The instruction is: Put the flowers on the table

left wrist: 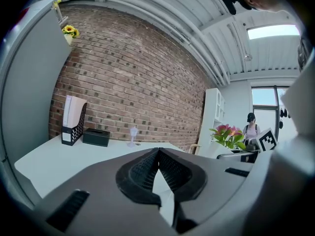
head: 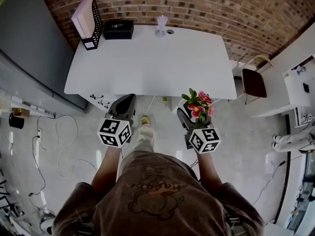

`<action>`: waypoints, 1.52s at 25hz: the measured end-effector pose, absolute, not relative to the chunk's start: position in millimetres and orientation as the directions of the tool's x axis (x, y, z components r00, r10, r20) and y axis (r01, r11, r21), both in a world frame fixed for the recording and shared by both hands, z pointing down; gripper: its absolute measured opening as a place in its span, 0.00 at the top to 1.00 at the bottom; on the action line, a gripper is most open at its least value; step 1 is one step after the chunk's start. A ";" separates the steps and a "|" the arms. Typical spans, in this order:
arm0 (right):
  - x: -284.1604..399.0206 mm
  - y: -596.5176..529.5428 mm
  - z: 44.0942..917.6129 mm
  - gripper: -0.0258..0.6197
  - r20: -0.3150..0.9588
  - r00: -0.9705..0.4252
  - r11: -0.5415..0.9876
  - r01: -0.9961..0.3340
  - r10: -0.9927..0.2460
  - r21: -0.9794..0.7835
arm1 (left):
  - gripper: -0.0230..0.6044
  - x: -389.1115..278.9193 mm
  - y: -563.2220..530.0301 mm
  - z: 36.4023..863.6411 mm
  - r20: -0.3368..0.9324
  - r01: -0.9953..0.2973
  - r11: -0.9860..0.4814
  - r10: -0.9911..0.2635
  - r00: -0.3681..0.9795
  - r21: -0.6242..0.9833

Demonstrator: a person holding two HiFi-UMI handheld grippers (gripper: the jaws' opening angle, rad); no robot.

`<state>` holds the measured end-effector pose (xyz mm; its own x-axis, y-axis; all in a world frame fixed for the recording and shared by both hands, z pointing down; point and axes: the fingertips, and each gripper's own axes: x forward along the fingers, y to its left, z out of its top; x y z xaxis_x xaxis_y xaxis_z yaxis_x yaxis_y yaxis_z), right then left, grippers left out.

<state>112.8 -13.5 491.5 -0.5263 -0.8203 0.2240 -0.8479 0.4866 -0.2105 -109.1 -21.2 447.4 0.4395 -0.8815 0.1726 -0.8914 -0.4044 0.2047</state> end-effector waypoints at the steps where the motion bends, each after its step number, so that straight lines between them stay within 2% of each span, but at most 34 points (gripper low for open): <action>1: 113.5 -21.8 491.2 0.40 0.222 -0.523 0.483 -0.850 -0.823 -0.210 | 0.93 -107.9 -30.2 448.0 0.172 -0.889 -0.409 -0.879 0.444 0.205; 11: 116.9 -106.5 493.0 0.40 0.247 -0.488 0.443 -0.870 -0.838 -0.217 | 0.93 -94.2 -125.6 452.8 0.192 -0.862 -0.454 -0.847 0.496 0.225; 26: 102.0 -237.6 490.8 0.40 0.262 -0.443 0.393 -0.892 -0.857 -0.223 | 0.93 -108.8 -264.6 452.1 0.222 -0.835 -0.500 -0.808 0.545 0.229; 38: 104.4 -296.8 490.1 0.40 0.278 -0.401 0.356 -0.913 -0.873 -0.199 | 0.93 -96.6 -324.9 460.0 0.242 -0.799 -0.546 -0.764 0.599 0.252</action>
